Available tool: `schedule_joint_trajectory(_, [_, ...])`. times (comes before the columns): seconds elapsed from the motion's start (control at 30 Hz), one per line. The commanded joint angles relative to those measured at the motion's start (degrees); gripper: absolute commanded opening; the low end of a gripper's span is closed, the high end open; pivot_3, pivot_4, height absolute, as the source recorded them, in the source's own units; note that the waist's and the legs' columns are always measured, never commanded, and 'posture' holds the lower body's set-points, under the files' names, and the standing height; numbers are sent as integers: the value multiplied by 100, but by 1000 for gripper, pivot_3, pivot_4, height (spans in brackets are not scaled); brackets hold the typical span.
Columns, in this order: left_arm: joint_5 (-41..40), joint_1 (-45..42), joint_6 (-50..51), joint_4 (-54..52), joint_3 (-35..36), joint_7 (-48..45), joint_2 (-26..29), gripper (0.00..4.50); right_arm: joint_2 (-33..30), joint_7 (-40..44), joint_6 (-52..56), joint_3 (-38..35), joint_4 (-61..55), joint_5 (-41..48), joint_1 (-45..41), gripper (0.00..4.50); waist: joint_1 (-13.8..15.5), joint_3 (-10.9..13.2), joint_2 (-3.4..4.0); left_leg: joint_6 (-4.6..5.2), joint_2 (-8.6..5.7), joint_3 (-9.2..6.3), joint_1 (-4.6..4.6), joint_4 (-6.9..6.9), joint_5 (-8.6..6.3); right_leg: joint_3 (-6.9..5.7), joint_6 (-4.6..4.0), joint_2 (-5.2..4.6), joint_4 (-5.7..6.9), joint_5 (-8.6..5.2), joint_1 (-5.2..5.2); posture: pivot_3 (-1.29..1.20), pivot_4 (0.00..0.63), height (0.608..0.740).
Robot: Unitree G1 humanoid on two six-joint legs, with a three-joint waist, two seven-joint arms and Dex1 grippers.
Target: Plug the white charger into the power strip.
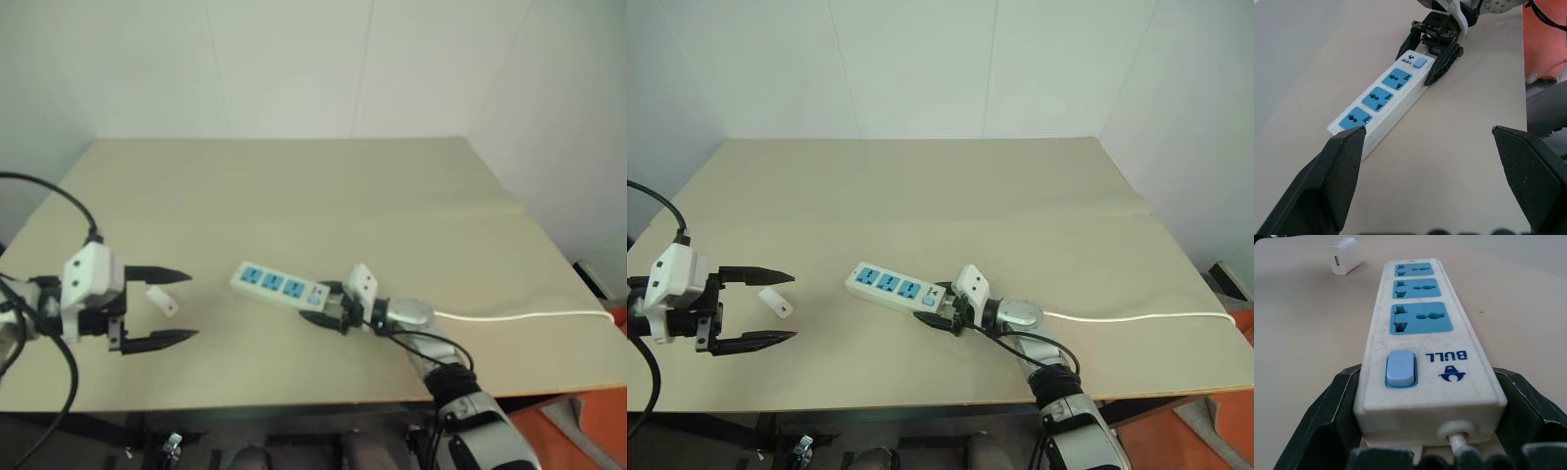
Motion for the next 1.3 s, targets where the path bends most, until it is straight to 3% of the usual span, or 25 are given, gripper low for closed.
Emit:
schedule_joint_trajectory(0.03, [120,-153,-243,225,146,-216,293,4500,-59,415,158,83,-221,205,143,3428,10,0,1,0,0,0,-2,0,0,0,0,0,-1,0,-2,0,150,740])
schedule_joint_trajectory(0.17, [341,-789,-668,928,-248,-686,680,4500,-305,1002,402,137,-677,466,296,3428,39,2,1,0,-3,0,-16,-1,0,-1,-1,0,-2,0,-11,0,150,740])
schedule_joint_trajectory(0.33, [933,-2375,-1537,2221,-1557,-1488,1021,4500,-570,1609,609,336,-933,546,355,3428,52,2,3,0,-6,0,-18,-1,0,-1,5,-1,-4,-4,-10,0,150,740])
schedule_joint_trajectory(0.53, [1819,-4466,-3382,3802,-4482,-1563,1624,4500,-510,1610,557,364,-813,502,300,3428,16,3,1,0,-5,0,-30,1,0,5,6,5,1,-4,-21,0,150,740])
schedule_joint_trajectory(0.67, [2373,-5835,-4436,4780,-6409,-1563,1411,4500,-440,1561,536,397,-792,464,310,3428,33,3,0,1,-5,-1,-34,4,0,5,8,7,3,-3,-23,0,150,740])
schedule_joint_trajectory(0.8, [2786,-6724,-5206,5766,-7660,-1563,861,4500,-387,1472,554,393,-844,449,336,3428,45,2,-1,1,-6,-4,-36,14,0,3,11,8,5,-4,-20,0,150,740])
schedule_joint_trajectory(1.03, [3643,-7236,-6080,7242,-8034,-1563,-41,4500,-389,1334,620,313,-953,481,372,3428,20,3,-2,2,-5,-5,-42,15,0,5,9,11,15,-3,-30,0,150,740])
schedule_joint_trajectory(1.3, [4836,-7229,-6806,7841,-7461,-1459,-545,4500,-384,1247,647,303,-1027,513,405,3428,30,3,-3,2,-7,-5,-41,25,0,6,10,9,27,-5,-29,0,150,740])
